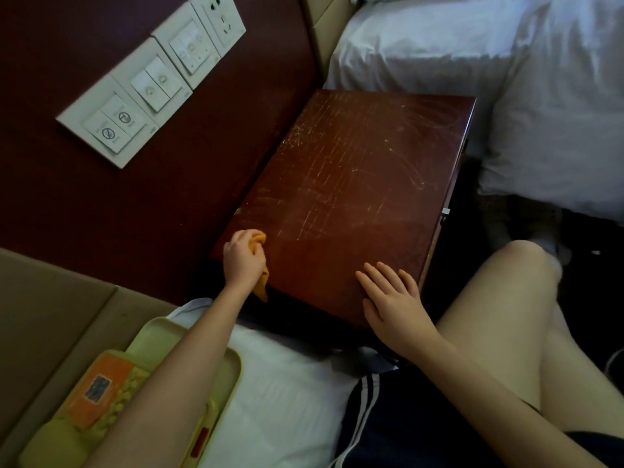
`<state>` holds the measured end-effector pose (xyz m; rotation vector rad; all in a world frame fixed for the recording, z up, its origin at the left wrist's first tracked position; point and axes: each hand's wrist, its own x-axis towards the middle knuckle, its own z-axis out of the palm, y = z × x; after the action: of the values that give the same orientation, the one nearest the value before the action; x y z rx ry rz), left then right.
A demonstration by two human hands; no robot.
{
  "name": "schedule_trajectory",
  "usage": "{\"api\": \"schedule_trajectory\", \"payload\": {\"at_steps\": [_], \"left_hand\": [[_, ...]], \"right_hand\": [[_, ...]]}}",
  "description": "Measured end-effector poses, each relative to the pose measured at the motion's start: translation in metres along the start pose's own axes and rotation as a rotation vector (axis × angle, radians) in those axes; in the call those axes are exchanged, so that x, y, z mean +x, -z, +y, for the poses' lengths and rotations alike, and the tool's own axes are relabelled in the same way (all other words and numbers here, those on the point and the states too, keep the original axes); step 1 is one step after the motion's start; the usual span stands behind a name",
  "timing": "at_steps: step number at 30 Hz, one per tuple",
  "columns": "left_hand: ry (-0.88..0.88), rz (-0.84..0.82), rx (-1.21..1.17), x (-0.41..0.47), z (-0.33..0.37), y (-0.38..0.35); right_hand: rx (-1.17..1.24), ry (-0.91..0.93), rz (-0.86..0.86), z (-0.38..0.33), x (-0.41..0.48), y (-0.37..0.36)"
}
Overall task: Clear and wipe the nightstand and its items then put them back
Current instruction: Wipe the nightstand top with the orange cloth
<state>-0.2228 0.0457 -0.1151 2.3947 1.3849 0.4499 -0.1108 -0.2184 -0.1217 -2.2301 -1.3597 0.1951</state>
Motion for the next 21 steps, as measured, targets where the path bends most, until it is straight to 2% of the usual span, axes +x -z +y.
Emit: {"api": "schedule_trajectory", "payload": {"at_steps": [4, 8, 11, 13, 18, 21], "left_hand": [[-0.072, -0.018, 0.003, -0.016, 0.010, -0.008], [-0.259, -0.162, -0.002, -0.035, 0.018, -0.016], [-0.313, -0.254, -0.042, -0.032, 0.012, -0.011], [-0.258, -0.226, -0.042, -0.020, 0.005, -0.004], [0.025, -0.008, -0.031, 0.005, -0.001, 0.003], [0.027, 0.028, 0.016, -0.001, 0.007, -0.005]], "right_hand": [[-0.001, 0.009, -0.008, 0.000, 0.001, -0.002], [-0.012, 0.017, 0.018, 0.001, 0.001, -0.004], [-0.017, 0.013, 0.030, 0.002, 0.001, -0.005], [-0.016, 0.012, 0.022, 0.001, 0.001, -0.005], [-0.002, 0.005, -0.005, 0.001, 0.000, -0.006], [-0.005, -0.004, -0.012, 0.002, 0.000, -0.006]]}}
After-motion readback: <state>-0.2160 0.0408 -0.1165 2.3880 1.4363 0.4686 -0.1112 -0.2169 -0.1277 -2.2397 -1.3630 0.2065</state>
